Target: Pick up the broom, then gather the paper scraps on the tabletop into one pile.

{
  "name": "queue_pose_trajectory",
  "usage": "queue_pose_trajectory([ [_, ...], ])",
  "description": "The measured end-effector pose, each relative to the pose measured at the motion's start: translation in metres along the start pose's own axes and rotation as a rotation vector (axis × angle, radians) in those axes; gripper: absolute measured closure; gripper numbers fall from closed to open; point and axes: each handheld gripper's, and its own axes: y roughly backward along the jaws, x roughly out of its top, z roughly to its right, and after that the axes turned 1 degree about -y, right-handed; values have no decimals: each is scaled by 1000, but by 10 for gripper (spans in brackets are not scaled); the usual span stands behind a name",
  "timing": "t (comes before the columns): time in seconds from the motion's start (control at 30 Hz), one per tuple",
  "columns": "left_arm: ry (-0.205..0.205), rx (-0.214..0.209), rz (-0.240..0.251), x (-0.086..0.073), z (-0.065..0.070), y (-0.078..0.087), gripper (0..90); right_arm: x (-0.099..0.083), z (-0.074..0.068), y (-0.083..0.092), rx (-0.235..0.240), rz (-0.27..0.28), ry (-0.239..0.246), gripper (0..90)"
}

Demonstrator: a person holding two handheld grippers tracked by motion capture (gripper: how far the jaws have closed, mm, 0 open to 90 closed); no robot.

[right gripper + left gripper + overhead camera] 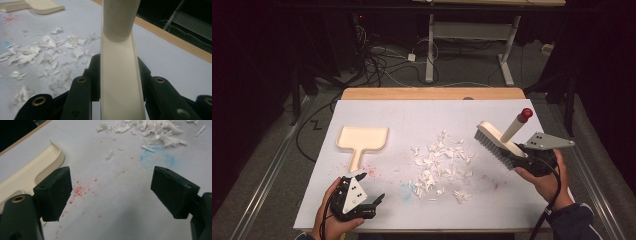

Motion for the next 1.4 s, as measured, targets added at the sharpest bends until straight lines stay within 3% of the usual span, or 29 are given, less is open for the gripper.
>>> queue_pose_trajectory([
  [0.03,4,0,1,0,0,0,162,-2,5,-3,-29,-12,-8,686],
  [0.1,7,-3,3,-1,-1,0,162,-3,7,-5,-44,-18,-6,686],
  [0.13,4,-3,-3,-2,-1,0,162,-5,11,-9,-78,-29,-5,686],
  [0.27,5,-2,-10,-4,-1,0,162,-9,18,-16,-111,-47,-15,686],
  [0.33,7,3,-15,-5,-2,0,162,-12,23,-26,-164,-67,-3,686],
  [0.47,22,1,-31,-8,-5,-2,162,-14,30,-41,-170,-77,-37,686],
  [0.6,34,-3,-40,-10,-6,-3,162,-14,34,-74,-225,-104,-14,687],
  [0.67,28,5,-42,-10,-5,-2,162,-13,34,-80,-230,-106,-4,687],
  [0.8,27,-7,-53,-11,-5,-4,162,-4,26,-109,-282,-105,79,687],
  [0.93,18,-18,-63,-10,-4,-7,162,-1,23,-124,-251,-85,39,688],
  [0.97,14,-21,-69,-11,-4,-7,162,2,17,-134,-236,-82,60,687],
  [1.07,12,-26,-81,-12,-3,-7,162,4,5,-141,-214,-89,56,686],
  [1.1,12,-27,-82,-13,-3,-7,162,6,-6,-147,-181,-94,75,684],
  [1.2,16,-28,-79,-13,-4,-6,162,8,-16,-149,-159,-93,99,684],
  [1.27,14,-30,-80,-13,-3,-6,162,9,-23,-150,-114,-73,101,684],
  [1.33,9,-32,-80,-12,-2,-6,162,11,-36,-149,-34,-54,130,684],
  [1.4,6,-36,-80,-12,-2,-6,162,11,-40,-148,-12,-48,150,684],
])
